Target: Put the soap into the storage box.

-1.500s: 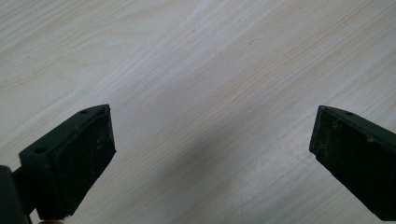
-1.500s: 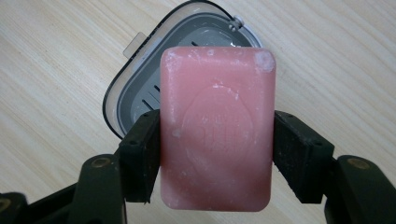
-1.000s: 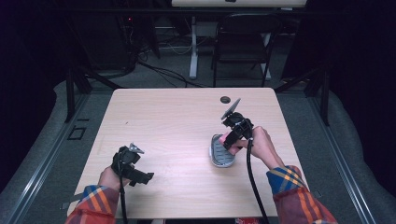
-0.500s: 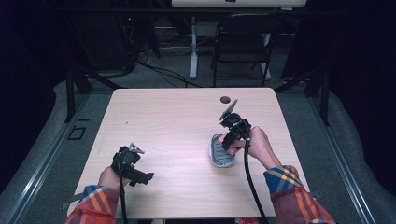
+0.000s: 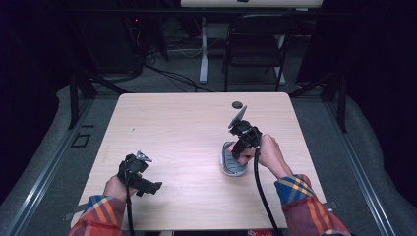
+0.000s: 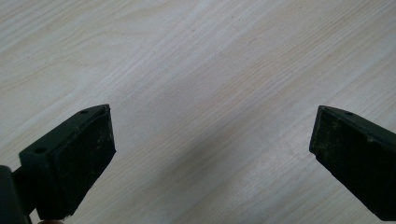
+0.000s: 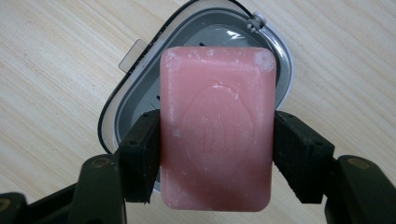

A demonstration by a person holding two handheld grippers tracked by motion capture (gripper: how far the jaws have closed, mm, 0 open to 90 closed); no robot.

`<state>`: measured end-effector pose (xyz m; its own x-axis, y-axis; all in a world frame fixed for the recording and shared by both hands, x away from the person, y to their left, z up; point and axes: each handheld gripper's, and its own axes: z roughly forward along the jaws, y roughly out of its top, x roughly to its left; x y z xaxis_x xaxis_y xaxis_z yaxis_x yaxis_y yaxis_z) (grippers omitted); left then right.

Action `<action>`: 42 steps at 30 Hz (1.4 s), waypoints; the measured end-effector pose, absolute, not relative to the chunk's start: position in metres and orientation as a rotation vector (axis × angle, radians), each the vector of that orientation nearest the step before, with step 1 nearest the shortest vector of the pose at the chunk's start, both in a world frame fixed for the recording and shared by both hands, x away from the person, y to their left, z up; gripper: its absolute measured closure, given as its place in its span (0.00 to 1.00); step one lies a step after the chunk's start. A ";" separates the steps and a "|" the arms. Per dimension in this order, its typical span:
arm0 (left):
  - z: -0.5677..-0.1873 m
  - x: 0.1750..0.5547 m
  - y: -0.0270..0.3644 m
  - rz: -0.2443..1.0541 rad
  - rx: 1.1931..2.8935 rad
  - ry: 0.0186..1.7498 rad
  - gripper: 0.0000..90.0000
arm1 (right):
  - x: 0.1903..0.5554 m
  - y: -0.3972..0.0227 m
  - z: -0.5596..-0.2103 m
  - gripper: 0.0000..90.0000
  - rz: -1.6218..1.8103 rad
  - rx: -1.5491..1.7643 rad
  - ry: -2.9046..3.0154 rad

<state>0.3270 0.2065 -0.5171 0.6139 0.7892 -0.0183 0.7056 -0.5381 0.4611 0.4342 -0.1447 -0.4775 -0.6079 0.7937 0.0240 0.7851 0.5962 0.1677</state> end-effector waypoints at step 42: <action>-0.517 0.327 0.206 0.265 2.420 1.181 0.00 | 0.430 -0.148 -0.485 0.43 0.232 1.510 2.786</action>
<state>0.3267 0.2058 -0.5172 0.6185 0.7856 -0.0177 0.7029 -0.5431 0.4592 0.4296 -0.1477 -0.4852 -0.5476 0.8307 0.1008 0.8359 0.5376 0.1107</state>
